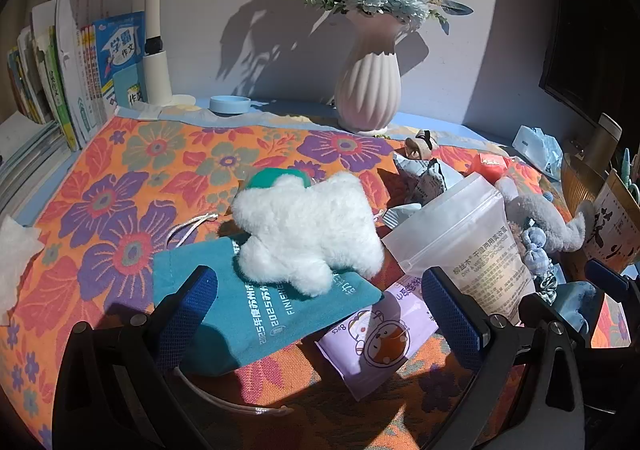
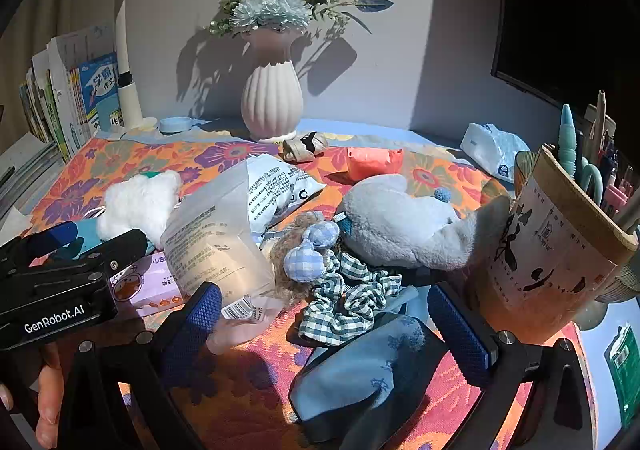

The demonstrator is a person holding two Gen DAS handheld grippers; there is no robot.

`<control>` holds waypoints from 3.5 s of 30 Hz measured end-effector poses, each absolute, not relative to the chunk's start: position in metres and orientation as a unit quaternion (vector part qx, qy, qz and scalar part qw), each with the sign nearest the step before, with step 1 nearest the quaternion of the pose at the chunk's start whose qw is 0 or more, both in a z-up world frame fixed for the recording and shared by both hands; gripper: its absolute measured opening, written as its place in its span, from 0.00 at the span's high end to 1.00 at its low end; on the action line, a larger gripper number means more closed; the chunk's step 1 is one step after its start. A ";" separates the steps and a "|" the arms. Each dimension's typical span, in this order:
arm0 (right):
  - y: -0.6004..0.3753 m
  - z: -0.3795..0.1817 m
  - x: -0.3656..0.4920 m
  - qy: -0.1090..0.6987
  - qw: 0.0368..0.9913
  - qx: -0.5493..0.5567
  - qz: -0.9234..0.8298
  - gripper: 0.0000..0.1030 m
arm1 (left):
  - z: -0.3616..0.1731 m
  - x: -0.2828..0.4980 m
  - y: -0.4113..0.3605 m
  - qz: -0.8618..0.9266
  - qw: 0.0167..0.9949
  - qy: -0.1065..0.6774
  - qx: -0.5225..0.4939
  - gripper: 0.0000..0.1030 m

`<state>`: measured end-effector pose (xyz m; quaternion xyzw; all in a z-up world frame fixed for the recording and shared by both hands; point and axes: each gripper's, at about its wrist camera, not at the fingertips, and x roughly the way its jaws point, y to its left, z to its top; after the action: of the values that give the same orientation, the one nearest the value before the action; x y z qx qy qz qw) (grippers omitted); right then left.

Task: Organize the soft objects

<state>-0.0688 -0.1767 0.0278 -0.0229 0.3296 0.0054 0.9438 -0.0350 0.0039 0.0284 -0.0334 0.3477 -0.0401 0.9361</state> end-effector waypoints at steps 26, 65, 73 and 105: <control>-0.178 0.027 -0.067 0.335 0.942 -0.022 0.003 0.00 | 0.028 -0.034 0.005 -0.042 0.936 0.348 -0.036 0.01; -0.137 0.042 -0.046 0.355 0.930 -0.041 0.084 0.00 | 0.042 0.011 0.035 -0.055 0.907 0.413 -0.055 0.05; -0.126 0.024 -0.034 0.363 0.927 -0.075 0.061 0.00 | 0.029 0.027 0.024 -0.062 0.902 0.424 -0.058 0.14; -0.185 0.047 -0.042 0.375 0.912 0.102 0.130 0.56 | 0.048 -0.007 0.034 -0.142 0.909 0.376 -0.108 0.69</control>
<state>-0.0419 -0.1850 0.0466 0.1023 0.3755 0.1296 0.9120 -0.0065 0.0341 0.0483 -0.1085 0.3765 -0.1420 0.9090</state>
